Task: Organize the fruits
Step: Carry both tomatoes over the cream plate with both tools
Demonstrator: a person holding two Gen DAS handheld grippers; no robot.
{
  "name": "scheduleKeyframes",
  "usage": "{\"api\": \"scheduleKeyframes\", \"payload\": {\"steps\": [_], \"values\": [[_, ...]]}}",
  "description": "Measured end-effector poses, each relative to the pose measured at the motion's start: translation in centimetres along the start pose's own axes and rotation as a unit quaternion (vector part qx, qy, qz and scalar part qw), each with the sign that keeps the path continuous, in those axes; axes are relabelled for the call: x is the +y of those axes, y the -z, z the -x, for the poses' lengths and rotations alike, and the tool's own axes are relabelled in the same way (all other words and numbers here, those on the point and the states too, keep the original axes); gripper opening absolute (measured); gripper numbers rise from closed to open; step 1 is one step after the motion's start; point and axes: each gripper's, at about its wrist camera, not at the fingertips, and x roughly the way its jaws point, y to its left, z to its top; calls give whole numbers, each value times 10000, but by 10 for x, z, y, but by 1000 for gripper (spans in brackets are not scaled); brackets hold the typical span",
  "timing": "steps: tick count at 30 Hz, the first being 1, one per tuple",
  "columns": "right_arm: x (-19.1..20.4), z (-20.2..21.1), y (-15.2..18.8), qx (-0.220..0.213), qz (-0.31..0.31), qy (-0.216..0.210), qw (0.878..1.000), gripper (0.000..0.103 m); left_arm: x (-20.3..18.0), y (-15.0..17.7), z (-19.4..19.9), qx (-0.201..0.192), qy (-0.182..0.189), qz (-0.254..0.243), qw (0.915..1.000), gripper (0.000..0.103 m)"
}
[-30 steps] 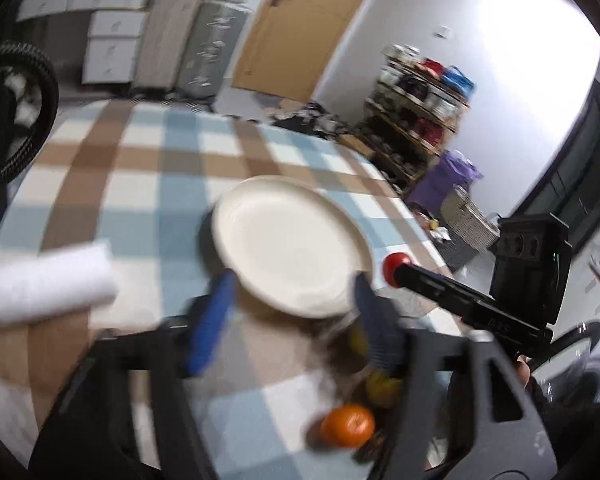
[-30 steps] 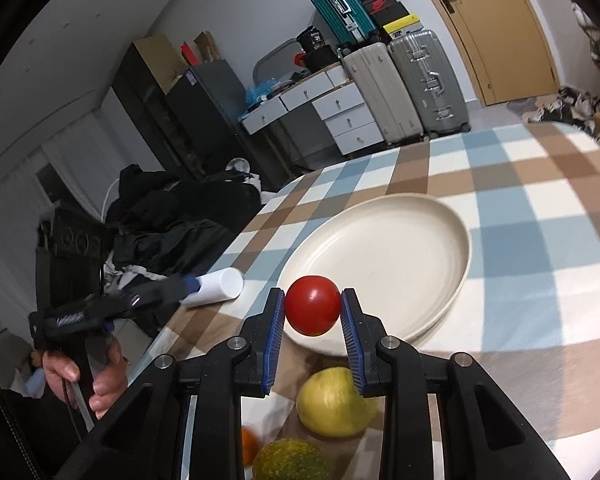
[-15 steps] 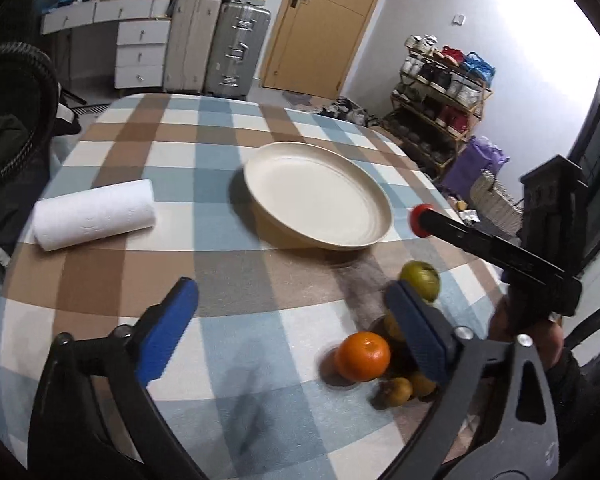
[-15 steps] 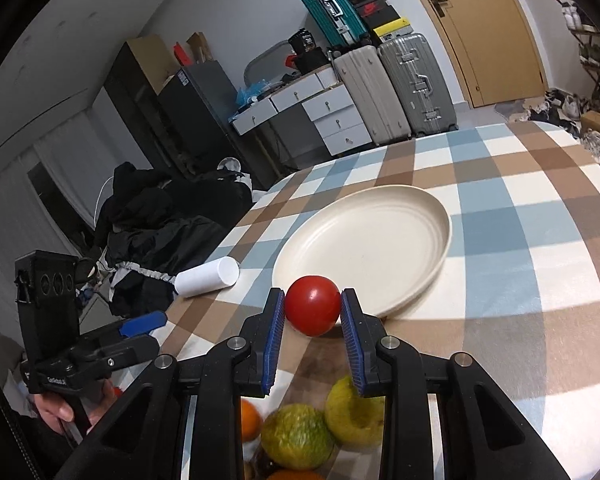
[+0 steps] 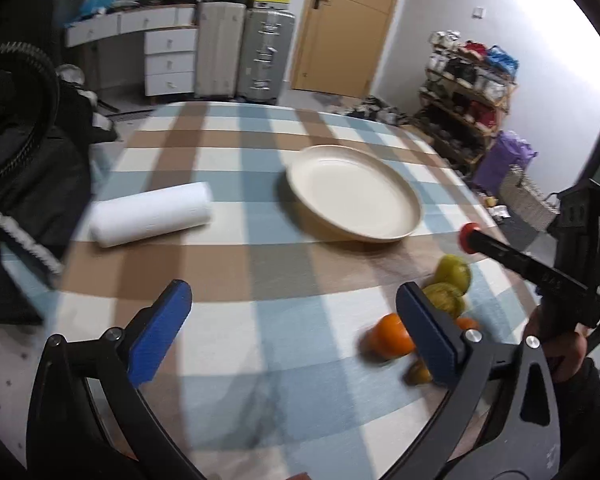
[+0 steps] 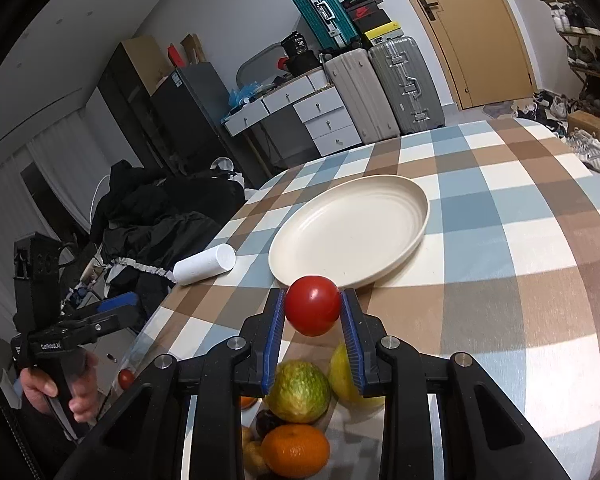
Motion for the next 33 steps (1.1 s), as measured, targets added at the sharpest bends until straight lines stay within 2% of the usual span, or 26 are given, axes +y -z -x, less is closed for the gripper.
{"api": "scheduleKeyframes", "payload": {"steps": [7, 14, 16, 19, 24, 27, 29, 31, 33], "values": [[-2, 4, 11, -3, -53, -30, 10000, 29, 42, 35, 45, 113, -736, 62, 9972, 102], [5, 10, 16, -54, -1, -12, 10000, 29, 65, 87, 66, 430, -1035, 158, 9936, 102], [7, 11, 18, -36, 21, -7, 10000, 29, 69, 100, 70, 444, -1223, 172, 9914, 102], [11, 11, 21, -2, 59, 28, 10000, 29, 86, 112, 72, 423, -1432, 439, 9878, 102], [15, 17, 25, -49, 88, 57, 9999, 29, 108, 120, 65, 462, -1244, 911, 9870, 102], [15, 17, 26, -31, 100, 76, 9999, 29, 108, 123, 57, 503, -1133, 868, 9885, 92], [16, 18, 28, -27, 104, 91, 9999, 29, 106, 122, 51, 609, -1117, 808, 9886, 72], [16, 18, 28, -32, 107, 79, 9999, 29, 105, 125, 41, 825, -1184, 772, 9865, 57], [19, 19, 29, -30, 149, 89, 9998, 29, 102, 125, 41, 773, -1204, 696, 9873, 43]]}}
